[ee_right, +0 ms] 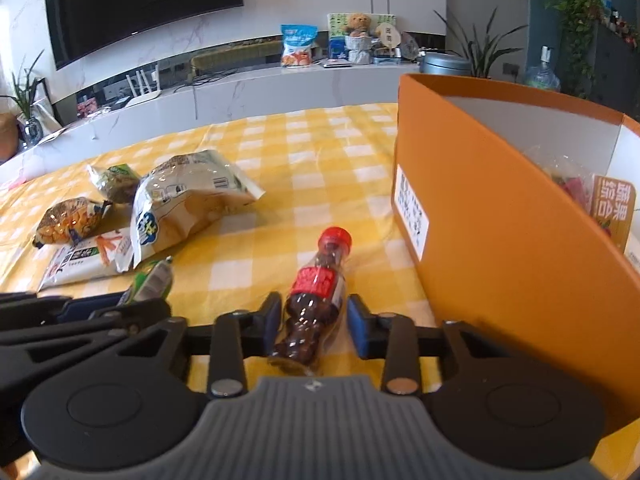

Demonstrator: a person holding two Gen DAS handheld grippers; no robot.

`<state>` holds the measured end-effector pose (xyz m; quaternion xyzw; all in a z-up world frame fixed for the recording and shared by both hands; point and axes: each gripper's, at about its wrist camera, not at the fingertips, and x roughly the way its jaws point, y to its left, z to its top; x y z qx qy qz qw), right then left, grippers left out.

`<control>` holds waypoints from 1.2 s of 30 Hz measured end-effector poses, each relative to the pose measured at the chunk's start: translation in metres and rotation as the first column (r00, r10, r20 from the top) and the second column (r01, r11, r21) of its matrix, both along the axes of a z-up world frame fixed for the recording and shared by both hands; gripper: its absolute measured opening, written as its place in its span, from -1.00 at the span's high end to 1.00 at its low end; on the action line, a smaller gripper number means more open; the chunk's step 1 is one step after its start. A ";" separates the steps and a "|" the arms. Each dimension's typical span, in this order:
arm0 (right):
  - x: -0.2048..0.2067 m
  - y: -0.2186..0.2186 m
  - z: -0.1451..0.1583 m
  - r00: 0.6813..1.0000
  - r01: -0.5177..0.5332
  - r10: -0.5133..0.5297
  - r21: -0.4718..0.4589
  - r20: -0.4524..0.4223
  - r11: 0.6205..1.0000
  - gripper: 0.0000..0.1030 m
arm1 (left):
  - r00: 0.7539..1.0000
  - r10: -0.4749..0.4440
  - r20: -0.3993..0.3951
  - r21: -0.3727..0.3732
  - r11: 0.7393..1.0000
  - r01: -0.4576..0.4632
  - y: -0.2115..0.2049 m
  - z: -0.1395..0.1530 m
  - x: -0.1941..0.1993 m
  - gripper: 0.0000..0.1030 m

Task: Organize snacks
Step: 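Grasp the green sausage stick with the left gripper while the right grasps the red cola bottle, then carry the sausage and cola bottle into the orange box and open both grippers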

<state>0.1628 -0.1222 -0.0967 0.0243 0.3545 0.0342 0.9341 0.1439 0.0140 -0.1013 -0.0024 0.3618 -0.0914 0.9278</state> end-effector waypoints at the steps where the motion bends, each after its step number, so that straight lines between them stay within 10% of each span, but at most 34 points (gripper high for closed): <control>1: -0.001 0.000 0.000 1.000 -0.008 0.008 -0.007 0.002 1.000 0.43 | 1.000 -0.002 -0.002 0.003 1.000 0.002 -0.001 0.000 -0.001 0.51; 22: -0.099 -0.018 0.066 0.966 -0.222 0.217 0.023 0.138 0.975 0.44 | 0.995 0.052 0.082 -0.041 0.998 -0.049 0.004 0.069 -0.064 0.51; 36: -0.125 -0.121 0.154 0.949 -0.193 0.164 0.084 0.270 0.978 0.44 | 0.974 -0.145 0.173 -0.163 0.971 0.173 -0.074 0.158 -0.050 0.50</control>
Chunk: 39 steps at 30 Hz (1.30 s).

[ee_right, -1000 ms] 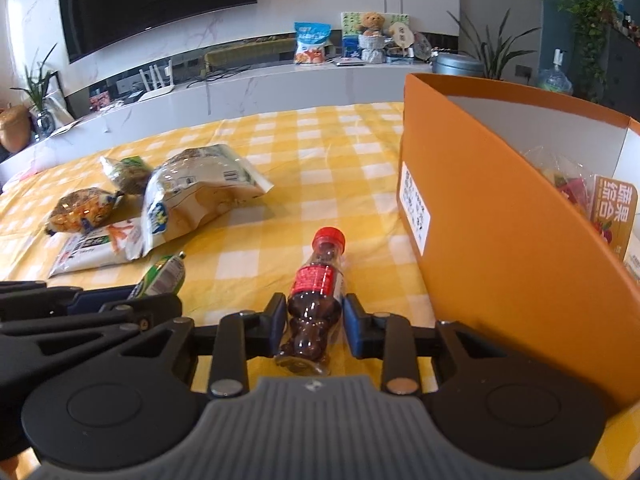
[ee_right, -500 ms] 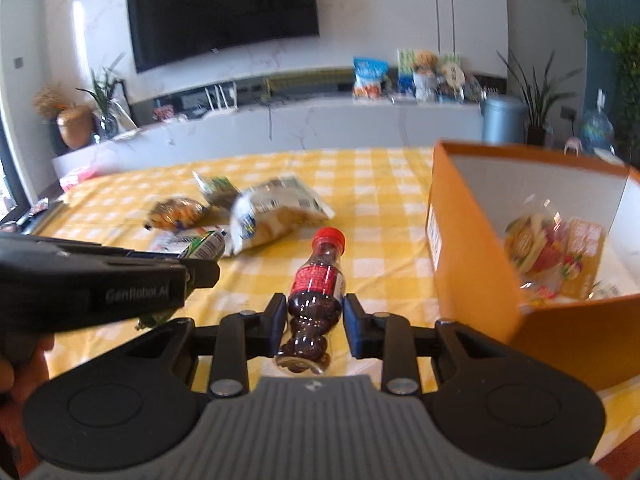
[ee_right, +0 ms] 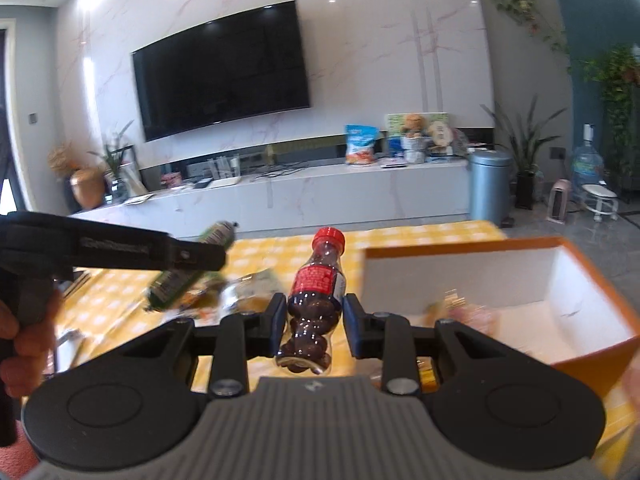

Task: Organize snacks
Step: 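Carry the sausage and cola bottle into the orange box and open both grippers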

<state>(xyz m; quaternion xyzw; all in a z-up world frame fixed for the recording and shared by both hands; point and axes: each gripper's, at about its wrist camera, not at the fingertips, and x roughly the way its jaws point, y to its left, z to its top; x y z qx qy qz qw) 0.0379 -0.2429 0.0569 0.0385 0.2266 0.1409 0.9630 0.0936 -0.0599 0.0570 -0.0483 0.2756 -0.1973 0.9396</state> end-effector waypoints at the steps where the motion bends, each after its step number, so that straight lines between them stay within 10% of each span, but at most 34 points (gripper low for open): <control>1: 0.003 -0.012 0.005 1.000 0.014 -0.014 -0.001 -0.002 1.000 0.43 | 0.999 -0.036 -0.008 -0.010 0.999 0.036 -0.010 0.002 0.007 0.50; 8: 0.043 -0.088 0.017 0.991 0.083 -0.083 -0.003 -0.101 0.997 0.43 | 0.980 -0.173 -0.101 0.034 0.984 0.177 -0.084 -0.007 0.063 0.50; 14: 0.083 -0.129 0.003 0.972 0.110 -0.121 -0.064 -0.203 0.992 0.43 | 0.964 -0.169 -0.206 0.214 0.953 0.213 -0.137 -0.039 0.110 0.51; 25: 0.144 -0.135 -0.036 0.928 0.000 -0.051 -0.135 -0.370 0.991 0.43 | 0.920 -0.124 -0.371 0.514 0.798 0.314 -0.168 -0.086 0.141 0.50; 39: 0.188 -0.113 -0.066 0.882 -0.113 -0.022 -0.255 -0.471 0.960 0.43 | 0.886 -0.119 -0.449 0.625 0.667 0.406 -0.194 -0.129 0.161 0.50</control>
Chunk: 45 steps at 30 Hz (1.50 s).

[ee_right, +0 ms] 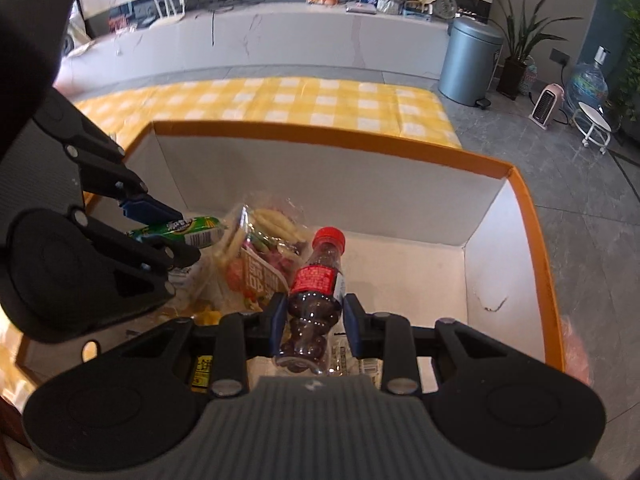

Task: Organize snacks
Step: 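Carry the sausage and cola bottle into the orange box and open both grippers, then withdraw both tools from the box back over the snacks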

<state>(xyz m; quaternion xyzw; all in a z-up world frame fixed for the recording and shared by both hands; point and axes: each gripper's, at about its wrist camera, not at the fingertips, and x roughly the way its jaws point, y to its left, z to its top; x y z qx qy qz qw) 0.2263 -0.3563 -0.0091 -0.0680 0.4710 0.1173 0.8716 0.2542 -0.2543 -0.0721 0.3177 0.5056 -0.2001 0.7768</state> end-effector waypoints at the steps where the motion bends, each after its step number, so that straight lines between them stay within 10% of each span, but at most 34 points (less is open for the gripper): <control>1: 0.003 0.000 -0.002 1.000 0.000 0.000 -0.004 -0.009 1.000 0.43 | 1.000 -0.005 0.004 0.009 1.000 0.005 -0.002 -0.002 0.000 0.50; 14: 0.015 0.004 -0.019 0.996 -0.019 0.014 -0.058 -0.088 0.998 0.42 | 1.000 -0.018 0.015 0.047 0.999 0.017 -0.007 -0.013 0.003 0.45; 29: -0.001 0.019 -0.004 0.998 -0.069 0.065 -0.178 -0.028 0.982 -0.06 | 0.994 -0.060 0.091 -0.020 0.998 0.063 0.017 0.023 -0.018 -0.24; 35: -0.012 0.023 0.022 0.999 -0.040 0.044 -0.169 0.024 0.985 -0.07 | 0.987 -0.032 0.157 -0.199 0.978 0.063 0.042 0.057 -0.036 -0.25; 45: -0.054 0.062 0.070 0.977 0.018 -0.002 -0.071 0.212 0.997 -0.07 | 0.932 0.195 0.306 -0.486 0.874 -0.024 0.139 0.092 -0.091 -0.31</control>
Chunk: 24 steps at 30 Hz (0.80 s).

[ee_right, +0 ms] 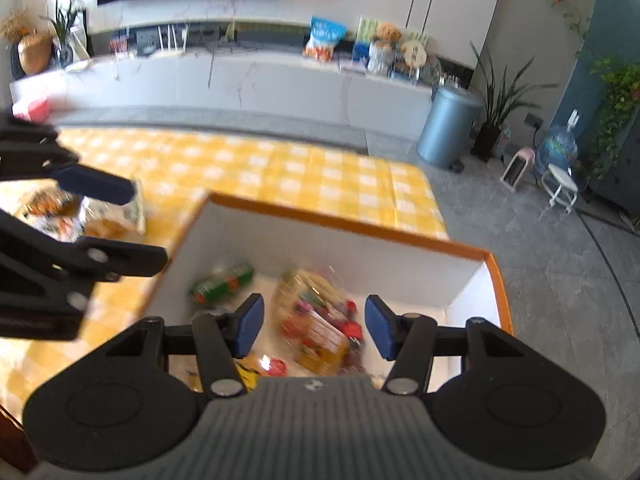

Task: Organize snacks
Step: 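Withdraw both tools from the box back over the snacks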

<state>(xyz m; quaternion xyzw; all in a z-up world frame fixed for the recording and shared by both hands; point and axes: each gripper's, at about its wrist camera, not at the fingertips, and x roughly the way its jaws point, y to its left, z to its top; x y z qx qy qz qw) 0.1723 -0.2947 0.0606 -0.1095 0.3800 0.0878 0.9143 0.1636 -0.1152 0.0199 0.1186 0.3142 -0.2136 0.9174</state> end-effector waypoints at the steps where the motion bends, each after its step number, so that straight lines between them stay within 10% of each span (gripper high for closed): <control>1: -0.004 0.006 0.003 1.000 0.001 -0.001 0.013 0.020 1.000 -0.07 | 0.999 0.035 0.010 -0.026 0.999 -0.035 0.013 0.001 -0.006 -0.31; 10: -0.048 0.070 0.005 0.989 0.013 -0.035 0.153 0.145 0.988 -0.16 | 0.944 0.325 0.054 -0.235 0.923 -0.304 0.107 -0.007 -0.053 -0.34; 24: -0.088 0.167 -0.052 0.991 -0.030 -0.008 0.283 0.132 0.959 -0.42 | 0.868 0.497 -0.015 -0.231 0.842 -0.487 0.184 -0.050 -0.083 -0.33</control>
